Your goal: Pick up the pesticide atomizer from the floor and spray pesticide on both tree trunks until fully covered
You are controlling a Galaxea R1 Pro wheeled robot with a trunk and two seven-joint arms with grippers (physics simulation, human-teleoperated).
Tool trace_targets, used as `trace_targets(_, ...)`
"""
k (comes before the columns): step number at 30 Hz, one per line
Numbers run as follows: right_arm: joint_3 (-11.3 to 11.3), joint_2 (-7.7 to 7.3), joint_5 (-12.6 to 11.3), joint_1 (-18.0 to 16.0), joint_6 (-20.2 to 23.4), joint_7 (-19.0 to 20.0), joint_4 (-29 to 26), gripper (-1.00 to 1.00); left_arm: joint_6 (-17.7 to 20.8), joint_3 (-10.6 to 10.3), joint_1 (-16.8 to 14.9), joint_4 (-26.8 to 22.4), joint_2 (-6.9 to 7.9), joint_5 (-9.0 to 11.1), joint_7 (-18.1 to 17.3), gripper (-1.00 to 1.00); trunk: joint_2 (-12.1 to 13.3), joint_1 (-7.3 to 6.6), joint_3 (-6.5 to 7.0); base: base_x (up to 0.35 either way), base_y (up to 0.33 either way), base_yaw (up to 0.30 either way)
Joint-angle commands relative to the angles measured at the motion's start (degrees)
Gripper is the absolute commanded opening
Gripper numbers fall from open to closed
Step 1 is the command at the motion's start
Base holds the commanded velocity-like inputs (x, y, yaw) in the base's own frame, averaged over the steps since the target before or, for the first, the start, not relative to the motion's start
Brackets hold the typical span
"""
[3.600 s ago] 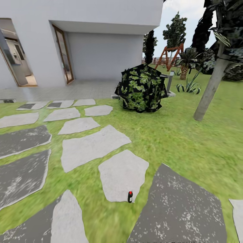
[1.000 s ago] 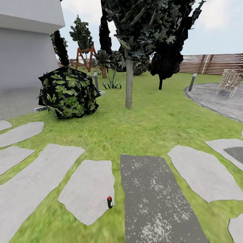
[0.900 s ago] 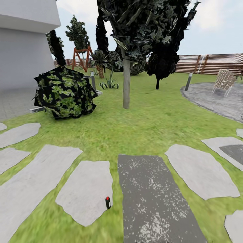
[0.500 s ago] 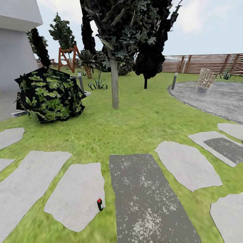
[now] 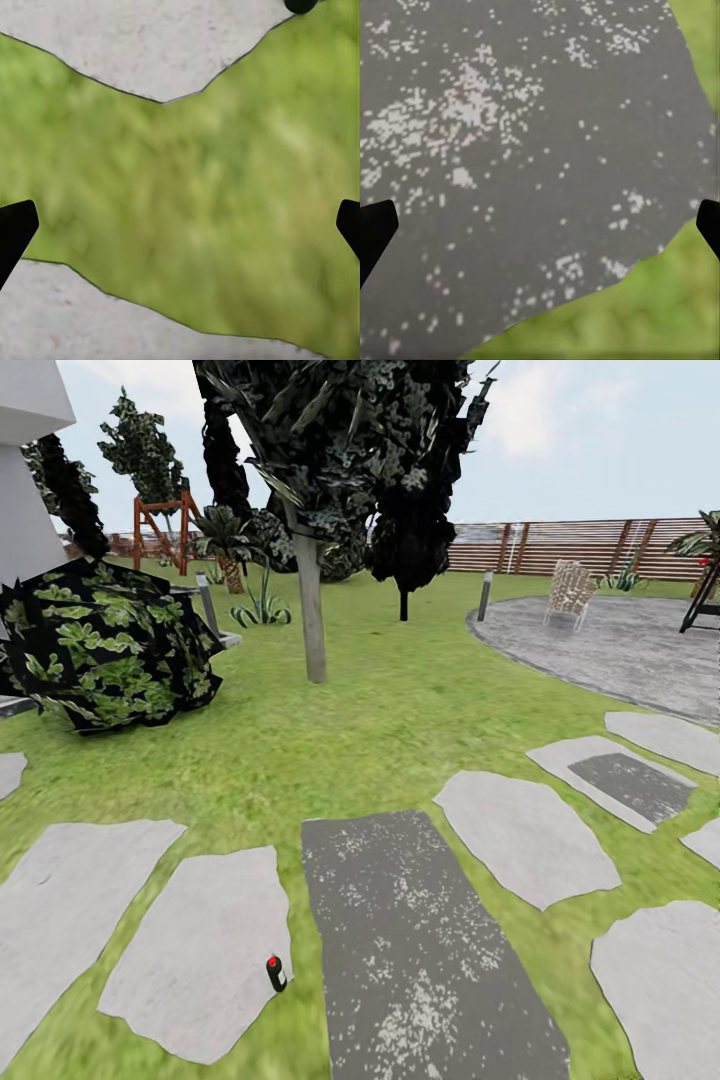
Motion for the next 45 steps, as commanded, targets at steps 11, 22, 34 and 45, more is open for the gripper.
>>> trace_targets(11,-0.04,0.04,0.19,-0.03,-0.17,0.1,-0.01,1.0,0.29,-0.13,-0.6,-0.95,-0.33,0.48,-0.12,1.0,-0.02,-0.01,-0.05,0.0,0.0,-0.005)
trace_targets(22,-0.18,-0.1,0.14,-5.47,0.09,-0.24,-11.43,1.0,1.1,-0.05,-14.94,-5.17,0.01,0.28,0.38,1.0,-0.02,-0.01,-0.05,0.0,0.0,0.0)
trace_targets(34,-0.18,-0.05,-0.05,-15.51,5.95,0.17,-13.0,1.0,0.39,-0.44,-19.49,-5.07,0.23,0.14,0.03,1.0,-0.02,-0.01,-0.05,0.022,0.0,0.0)
trace_targets(45,-0.12,0.06,0.06,-15.67,6.16,0.2,-12.74,1.0,0.34,-0.45,-19.36,-5.68,0.68,0.2,0.0,1.0,-0.02,-0.01,-0.05,0.256,-0.061,-0.048)
